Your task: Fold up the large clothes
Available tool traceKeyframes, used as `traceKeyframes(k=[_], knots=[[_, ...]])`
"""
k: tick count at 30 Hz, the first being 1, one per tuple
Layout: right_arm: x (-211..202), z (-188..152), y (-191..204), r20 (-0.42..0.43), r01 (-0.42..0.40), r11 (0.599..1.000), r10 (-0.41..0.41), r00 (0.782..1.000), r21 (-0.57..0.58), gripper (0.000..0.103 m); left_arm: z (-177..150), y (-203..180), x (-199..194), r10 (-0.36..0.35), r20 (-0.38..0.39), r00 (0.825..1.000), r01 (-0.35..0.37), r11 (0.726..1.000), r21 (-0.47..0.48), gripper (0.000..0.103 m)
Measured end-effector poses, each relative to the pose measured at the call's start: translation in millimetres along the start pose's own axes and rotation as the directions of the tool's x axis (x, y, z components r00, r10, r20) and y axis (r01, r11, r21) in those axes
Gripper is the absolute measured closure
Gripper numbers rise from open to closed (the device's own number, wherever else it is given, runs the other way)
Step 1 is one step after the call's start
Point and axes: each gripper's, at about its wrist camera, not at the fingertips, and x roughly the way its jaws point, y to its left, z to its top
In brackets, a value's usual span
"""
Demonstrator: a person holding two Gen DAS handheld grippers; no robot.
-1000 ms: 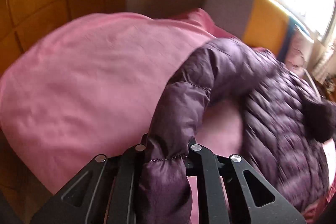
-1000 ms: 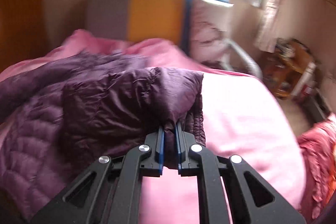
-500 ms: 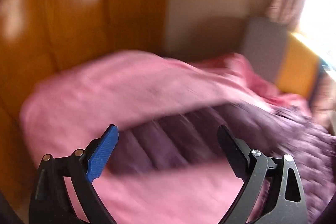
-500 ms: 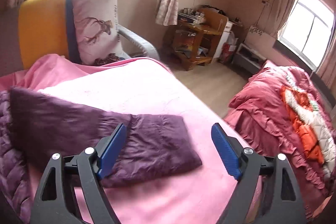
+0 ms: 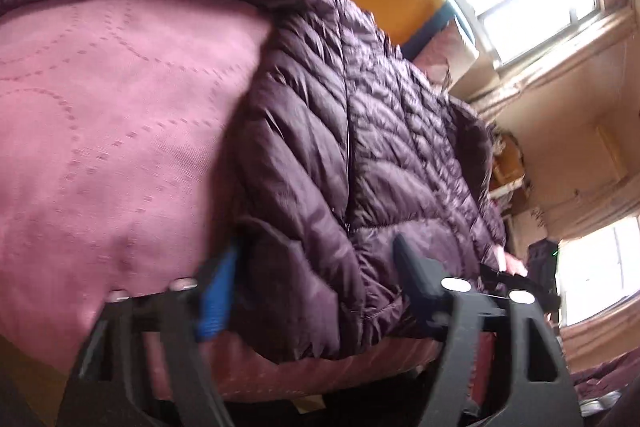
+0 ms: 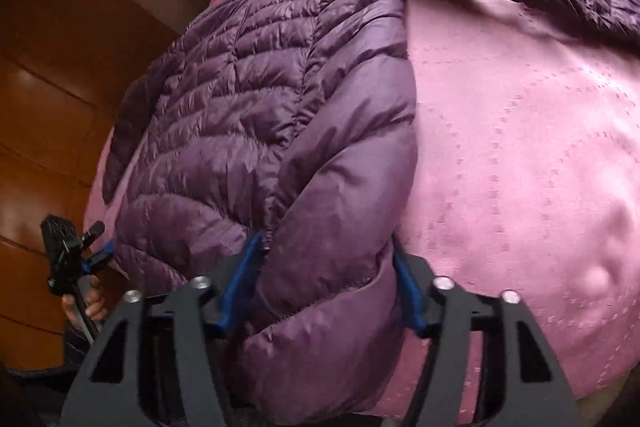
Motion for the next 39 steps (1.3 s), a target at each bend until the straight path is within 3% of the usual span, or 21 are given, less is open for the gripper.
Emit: traceKeyframes(k=[1, 4, 7, 12, 13, 15, 16, 17, 18, 19, 21, 23, 24, 25, 27, 29, 33, 35, 37, 39], knots=[[-4.8, 2.2, 3.4, 0.013, 0.008, 1.0, -0.007, 1.0, -0.021, 0.078, 3.9, -1.8, 5.7, 0.029, -0.014, 0.999, -0.028, 0.999, 0.031, 0.079], [-38.6, 1.9, 18.8, 0.089, 0.032, 0.996, -0.025, 0.996, -0.084, 0.093, 2.3, -9.9, -8.4, 0.062, 0.006, 0.998, -0.062, 0.994, 0.091, 0.093], [-63.5, -14.2, 23.9, 0.105, 0.015, 0.99, 0.0, 0.994, -0.14, 0.094, -6.7, -10.7, -29.3, 0.071, 0.007, 0.997, -0.071, 0.99, 0.122, 0.095], [-37.4, -53.3, 12.7, -0.057, 0.091, 0.986, -0.1, 0.993, -0.143, 0.092, -43.9, -11.6, -34.3, 0.129, -0.052, 0.99, -0.119, 0.98, 0.16, 0.094], [-35.4, -57.0, 12.4, -0.071, 0.11, 0.985, -0.12, 0.99, -0.13, 0.085, -46.2, -10.9, -38.8, 0.13, -0.037, 0.991, -0.122, 0.98, 0.159, 0.09], [-45.3, -51.1, 16.3, -0.025, 0.163, 0.979, -0.167, 0.986, -0.124, 0.063, -40.9, -5.2, -56.4, 0.125, 0.019, 0.992, -0.126, 0.984, 0.123, 0.066], [-54.2, -43.2, 16.0, 0.015, 0.178, 0.977, -0.178, 0.984, -0.119, 0.041, -32.9, 3.3, -72.1, 0.107, 0.059, 0.992, -0.112, 0.991, 0.074, 0.036], [-62.1, -33.4, 21.2, 0.074, 0.204, 0.972, -0.196, 0.978, -0.118, 0.029, -28.6, 8.8, -83.8, 0.111, 0.094, 0.989, -0.115, 0.993, 0.039, 0.022], [-67.4, -24.6, 25.6, 0.12, 0.224, 0.967, -0.21, 0.97, -0.122, 0.025, -16.2, 22.2, -101.7, 0.135, 0.167, 0.977, -0.132, 0.991, -0.027, 0.022], [-71.6, -15.2, 35.4, 0.166, 0.235, 0.963, -0.212, 0.963, -0.133, 0.022, -9.7, 31.0, -112.6, 0.151, 0.192, 0.97, -0.142, 0.988, -0.057, 0.022], [-68.4, 0.3, 48.0, 0.22, 0.215, 0.965, -0.178, 0.959, -0.153, 0.016, 11.0, 63.1, -137.1, 0.262, 0.246, 0.933, -0.218, 0.957, -0.193, 0.022], [-48.3, 13.2, 75.8, 0.239, 0.147, 0.975, -0.105, 0.965, -0.168, 0.015, 24.1, 97.1, -161.0, 0.388, 0.288, 0.875, -0.287, 0.897, -0.337, 0.02], [-31.0, 19.3, 93.5, 0.233, 0.115, 0.976, -0.071, 0.97, -0.185, 0.015, 32.1, 119.9, -177.0, 0.478, 0.294, 0.828, -0.338, 0.843, -0.418, 0.02], [-16.4, 24.6, 110.5, 0.224, 0.085, 0.975, -0.038, 0.974, -0.207, 0.015, 37.0, 138.0, -190.0, 0.538, 0.29, 0.792, -0.367, 0.798, -0.478, 0.02], [11.5, 29.0, 136.7, 0.182, 0.031, 0.969, 0.014, 0.983, -0.244, 0.015, 48.2, 174.2, -212.3, 0.594, 0.278, 0.755, -0.366, 0.733, -0.573, 0.019], [39.6, 28.4, 164.0, 0.139, 0.003, 0.955, 0.04, 0.99, -0.297, 0.015, 63.8, 202.7, -228.5, 0.611, 0.286, 0.738, -0.353, 0.711, -0.608, 0.018], [86.7, 42.4, 199.3, 0.109, 0.002, 0.931, 0.04, 0.993, -0.366, 0.015, 94.9, 234.2, -231.3, 0.591, 0.28, 0.757, -0.335, 0.718, -0.61, 0.018], [104.5, 48.0, 208.6, 0.108, 0.022, 0.923, 0.021, 0.994, -0.383, 0.015, 116.7, 243.6, -223.3, 0.55, 0.284, 0.786, -0.317, 0.751, -0.579, 0.018], [113.0, 53.6, 214.9, 0.113, 0.046, 0.919, -0.002, 0.994, -0.392, 0.015, 130.9, 245.3, -208.3, 0.551, 0.279, 0.787, -0.331, 0.757, -0.563, 0.018], [117.4, 60.2, 217.7, 0.118, 0.071, 0.919, -0.027, 0.993, -0.387, 0.015, 143.9, 255.2, -191.5, 0.499, 0.271, 0.823, -0.289, 0.779, -0.556, 0.026]])
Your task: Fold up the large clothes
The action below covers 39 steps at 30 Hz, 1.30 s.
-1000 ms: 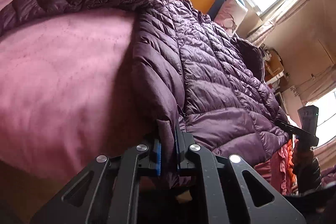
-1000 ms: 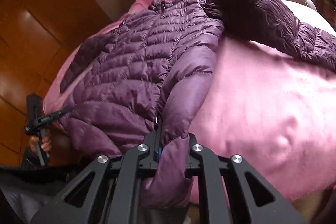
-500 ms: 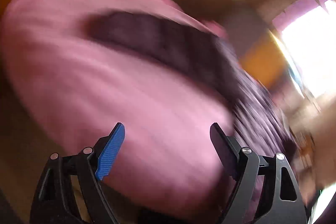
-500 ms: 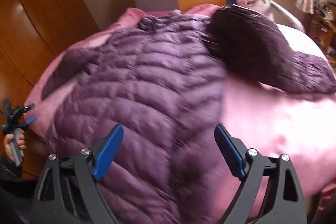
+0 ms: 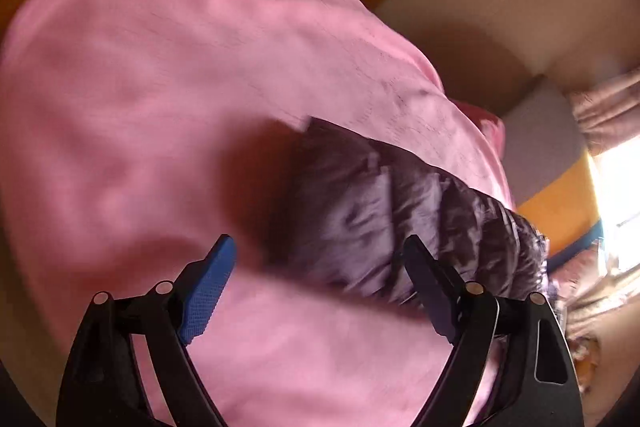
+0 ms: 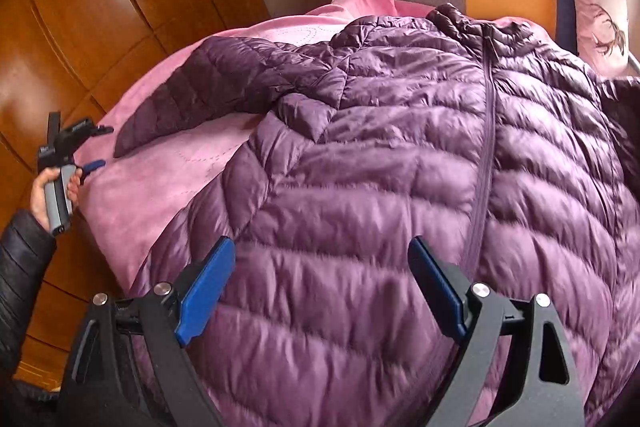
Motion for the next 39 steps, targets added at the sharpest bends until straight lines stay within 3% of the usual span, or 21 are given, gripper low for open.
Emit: traceKeyframes(k=[1, 2, 4, 5, 7, 9, 11, 12, 15, 16, 18, 19, 21, 23, 26, 27, 30, 34, 38, 39], knots=[[3.8, 3.5, -0.5, 0.001, 0.013, 1.0, -0.013, 1.0, 0.004, 0.015, 1.8, -2.1, 15.5, -0.002, -0.02, 1.0, 0.002, 1.0, -0.009, 0.036], [1.3, 2.7, -2.9, 0.005, 0.018, 1.0, -0.019, 1.0, 0.007, 0.015, 4.3, -6.3, 24.7, -0.008, -0.041, 0.999, 0.008, 1.0, -0.004, 0.056], [8.3, 8.2, -5.1, 0.0, 0.038, 0.999, -0.038, 0.999, 0.024, 0.015, 6.1, -16.0, 27.7, -0.04, -0.043, 0.998, 0.041, 0.999, 0.022, 0.085], [8.6, 9.2, -7.4, -0.001, 0.048, 0.998, -0.048, 0.999, 0.029, 0.015, 7.5, -20.5, 15.5, -0.047, 0.004, 0.999, 0.047, 0.999, 0.021, 0.094], [11.4, 8.9, -9.1, 0.003, 0.077, 0.997, -0.077, 0.997, 0.02, 0.015, 13.5, -22.5, -27.6, -0.113, 0.129, 0.985, 0.114, 0.994, 0.001, 0.095], [22.2, 5.5, -10.2, -0.024, 0.098, 0.995, -0.098, 0.995, 0.01, 0.015, 15.2, -21.1, -63.7, -0.084, 0.199, 0.976, 0.081, 0.996, 0.02, 0.095], [39.9, 0.9, -11.8, -0.054, 0.099, 0.995, -0.098, 0.994, 0.009, 0.013, 13.4, -20.9, -67.5, 0.051, 0.204, 0.978, -0.066, 0.995, 0.07, 0.095], [46.9, -0.5, -10.8, -0.054, 0.108, 0.994, -0.108, 0.993, -0.004, 0.012, 11.4, -18.0, -51.1, 0.166, 0.154, 0.974, -0.184, 0.977, 0.104, 0.095], [55.0, 0.2, -4.4, -0.045, 0.16, 0.985, -0.162, 0.986, -0.058, 0.007, -2.3, -9.2, -7.6, 0.348, -0.001, 0.938, -0.344, 0.927, 0.148, 0.092], [54.6, 0.9, -6.4, -0.045, 0.158, 0.986, -0.161, 0.986, -0.058, 0.006, -5.9, -11.4, -8.8, 0.366, 0.019, 0.93, -0.365, 0.919, 0.147, 0.082], [51.2, 2.0, -12.7, -0.051, 0.138, 0.989, -0.14, 0.989, -0.043, 0.006, -11.1, -20.1, -25.7, 0.424, 0.102, 0.9, -0.433, 0.895, 0.103, 0.048], [47.7, 4.4, -15.1, -0.063, 0.124, 0.992, -0.126, 0.99, -0.039, 0.006, -12.6, -24.0, -38.5, 0.421, 0.149, 0.895, -0.433, 0.9, 0.055, 0.027], [38.5, 12.9, -18.4, -0.075, 0.073, 0.997, -0.076, 0.994, -0.036, 0.007, -19.9, -40.7, -70.7, 0.371, 0.266, 0.89, -0.387, 0.922, 0.008, 0.026], [24.7, 29.4, -23.8, -0.025, 0.044, 0.998, -0.045, 0.999, -0.035, 0.008, -30.7, -70.3, -82.5, 0.331, 0.326, 0.885, -0.375, 0.924, 0.08, 0.026], [21.6, 65.7, -38.1, 0.037, 0.054, 0.998, -0.053, 0.998, -0.027, 0.008, -58.1, -124.9, -70.6, 0.161, 0.287, 0.944, -0.241, 0.933, 0.267, 0.026], [24.8, 78.3, -42.3, 0.054, 0.074, 0.997, -0.073, 0.996, -0.026, 0.008, -73.2, -149.7, -59.5, 0.112, 0.245, 0.963, -0.195, 0.918, 0.346, 0.026], [46.4, 120.8, -52.5, 0.084, 0.134, 0.991, -0.132, 0.988, -0.02, 0.008, -111.8, -197.7, -24.9, 0.041, 0.129, 0.991, -0.099, 0.868, 0.487, 0.029], [91.0, 174.6, -64.8, 0.071, 0.181, 0.983, -0.181, 0.981, -0.004, 0.009, -145.7, -228.1, 27.0, 0.076, 0.061, 0.995, -0.097, 0.826, 0.555, 0.03], [149.5, 200.1, -80.6, -0.029, 0.261, 0.965, -0.261, 0.965, 0.002, 0.01, -151.5, -212.0, 67.1, 0.189, 0.004, 0.982, -0.162, 0.831, 0.533, 0.031], [163.6, 202.3, -87.2, -0.059, 0.283, 0.959, -0.282, 0.958, 0.004, 0.01, -154.4, -202.6, 76.4, 0.198, -0.039, 0.979, -0.151, 0.844, 0.514, 0.031]])
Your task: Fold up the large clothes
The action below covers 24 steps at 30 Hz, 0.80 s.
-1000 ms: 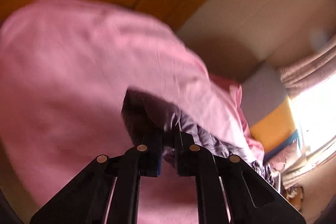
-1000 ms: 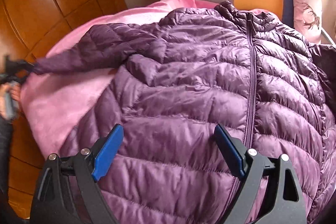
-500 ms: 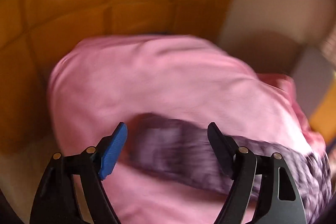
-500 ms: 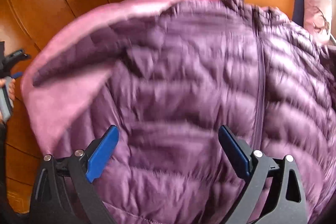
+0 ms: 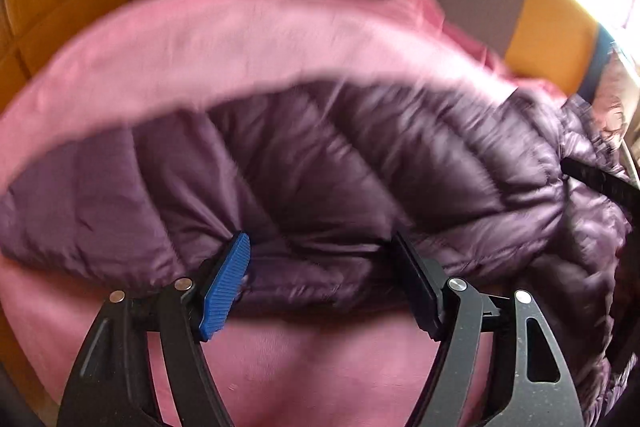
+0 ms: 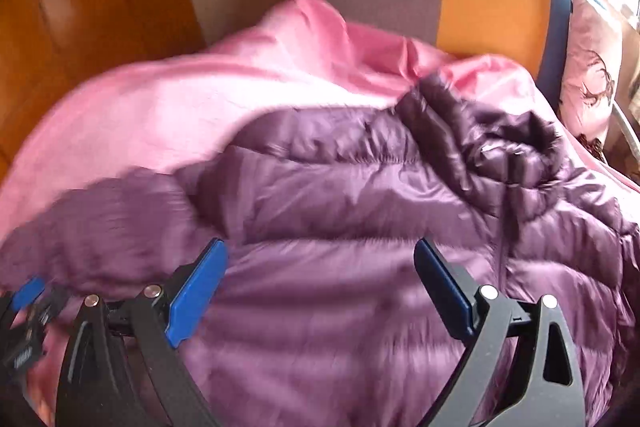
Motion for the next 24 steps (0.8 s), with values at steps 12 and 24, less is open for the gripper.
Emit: traceKeyframes(k=[12, 24], knots=[[-23.4, -17.6, -46.4, 0.041, -0.077, 0.992, 0.074, 0.996, 0.095, 0.002, -21.3, -16.1, -44.5, 0.017, 0.131, 0.991, -0.013, 0.999, -0.037, 0.024], [-233.1, -186.8, -265.6, 0.264, -0.096, 0.907, -0.017, 0.964, 0.41, 0.006, -110.6, -148.7, -109.6, -0.208, 0.221, 0.953, 0.133, 0.94, 0.315, 0.02]])
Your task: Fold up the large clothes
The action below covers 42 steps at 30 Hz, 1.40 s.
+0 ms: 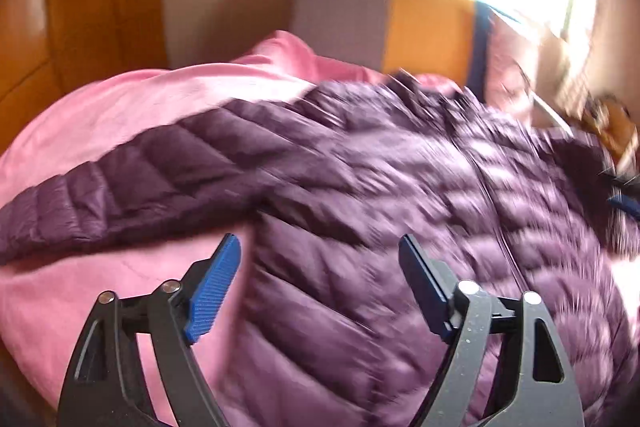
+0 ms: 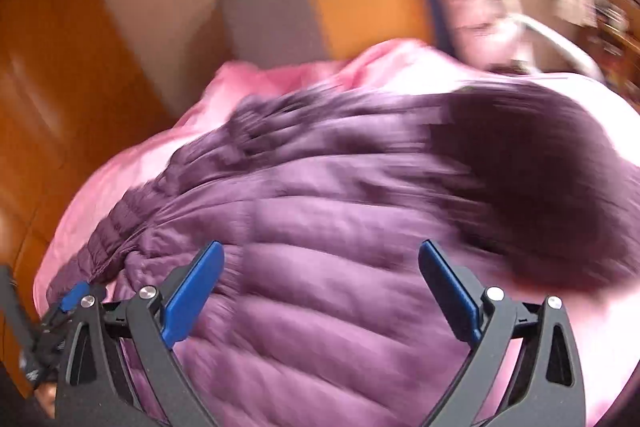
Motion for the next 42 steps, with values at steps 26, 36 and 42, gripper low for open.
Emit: traceKeyframes(k=[26, 36, 42], knots=[[-117.2, -3.3, -301.5, 0.013, 0.456, 0.648, -0.583, 0.812, 0.61, 0.097, -30.2, -10.1, 43.9, 0.029, -0.158, 0.987, -0.035, 0.999, -0.033, 0.01], [-140.8, -45.5, -291.0, -0.082, 0.578, 0.583, -0.661, 0.746, 0.57, 0.027, -20.5, -6.5, 40.6, 0.055, -0.179, 0.982, -0.057, 0.998, -0.005, 0.01], [-98.6, 1.7, -178.0, 0.077, 0.4, 0.864, -0.441, 0.894, 0.305, 0.022, 0.6, -16.6, 20.0, 0.03, -0.093, 0.995, -0.028, 0.999, 0.019, 0.01]])
